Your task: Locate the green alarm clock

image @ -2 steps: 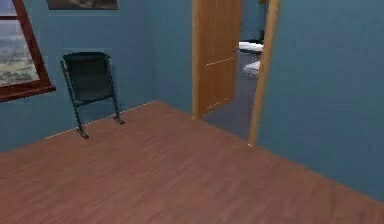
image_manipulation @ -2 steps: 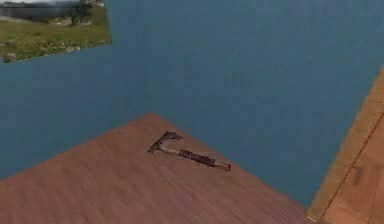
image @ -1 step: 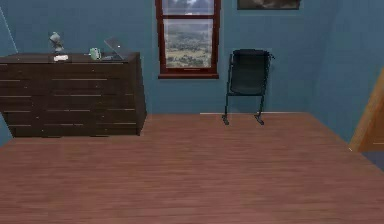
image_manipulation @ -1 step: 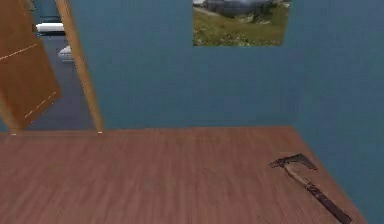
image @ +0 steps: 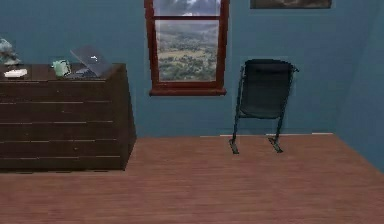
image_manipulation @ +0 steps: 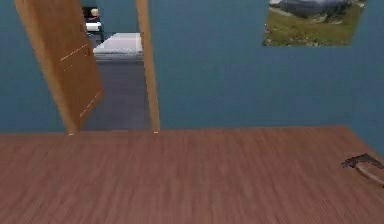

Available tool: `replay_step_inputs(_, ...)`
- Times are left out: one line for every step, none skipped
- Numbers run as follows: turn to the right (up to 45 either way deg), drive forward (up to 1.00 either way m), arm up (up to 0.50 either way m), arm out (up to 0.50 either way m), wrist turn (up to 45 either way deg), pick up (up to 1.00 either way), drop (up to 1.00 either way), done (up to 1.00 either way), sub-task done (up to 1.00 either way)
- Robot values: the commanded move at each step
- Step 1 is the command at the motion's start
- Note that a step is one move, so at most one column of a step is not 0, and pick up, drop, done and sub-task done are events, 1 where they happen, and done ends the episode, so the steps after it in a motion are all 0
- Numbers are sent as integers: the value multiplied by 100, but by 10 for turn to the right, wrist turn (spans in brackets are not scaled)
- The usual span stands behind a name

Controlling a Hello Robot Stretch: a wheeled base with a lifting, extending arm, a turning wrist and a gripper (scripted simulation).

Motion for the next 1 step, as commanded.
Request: replay_step_inputs(-240, 0, 0, 0, 0, 0, 0, 0, 0)
